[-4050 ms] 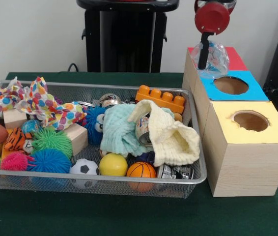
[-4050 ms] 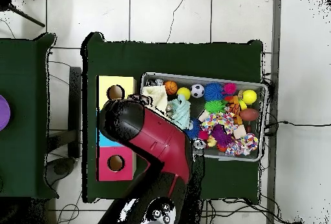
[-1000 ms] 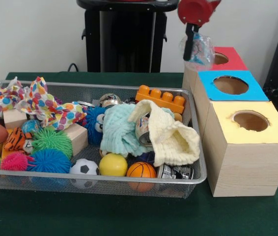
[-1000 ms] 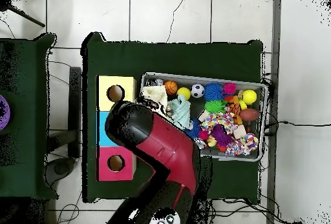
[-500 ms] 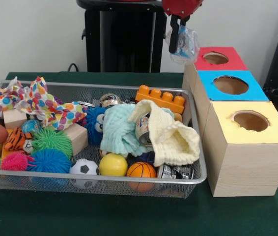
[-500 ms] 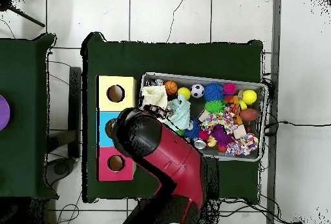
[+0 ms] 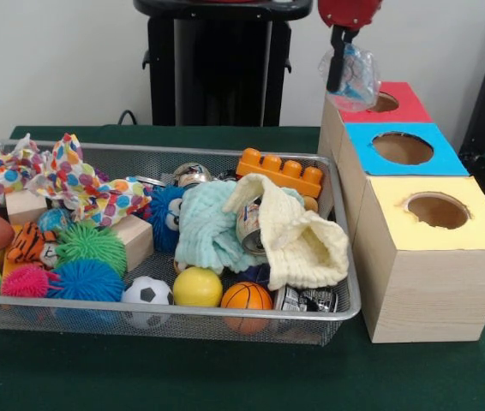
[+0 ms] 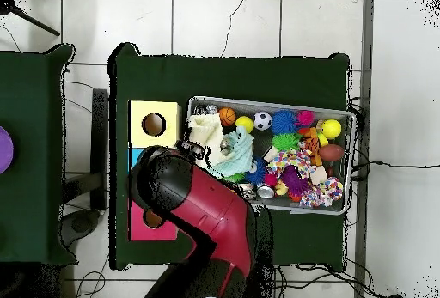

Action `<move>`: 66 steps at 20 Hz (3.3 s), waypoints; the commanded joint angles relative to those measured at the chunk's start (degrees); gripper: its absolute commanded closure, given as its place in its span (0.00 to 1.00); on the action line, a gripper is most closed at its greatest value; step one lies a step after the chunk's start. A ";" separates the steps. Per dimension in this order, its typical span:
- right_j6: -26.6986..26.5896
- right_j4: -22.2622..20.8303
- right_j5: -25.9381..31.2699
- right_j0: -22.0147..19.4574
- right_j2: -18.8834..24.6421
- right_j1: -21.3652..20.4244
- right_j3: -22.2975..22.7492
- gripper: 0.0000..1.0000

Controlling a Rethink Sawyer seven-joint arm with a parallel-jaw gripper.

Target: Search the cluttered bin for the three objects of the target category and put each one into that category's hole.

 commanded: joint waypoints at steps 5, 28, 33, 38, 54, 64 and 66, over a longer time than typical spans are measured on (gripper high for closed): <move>14.05 3.69 2.13 1.13 7.76 3.60 -2.28 1.00; 8.24 10.78 -3.33 -1.87 13.11 2.08 3.07 1.00; 9.08 10.64 -2.58 -1.31 12.71 1.64 2.91 1.00; 9.45 10.29 -1.85 -1.22 12.26 1.55 2.49 1.00; 8.73 8.67 -4.15 -0.53 11.19 2.90 2.87 1.00; 11.45 7.15 -2.83 0.88 9.27 5.64 -0.10 1.00; 11.78 6.97 -2.32 1.15 8.87 5.90 -0.72 1.00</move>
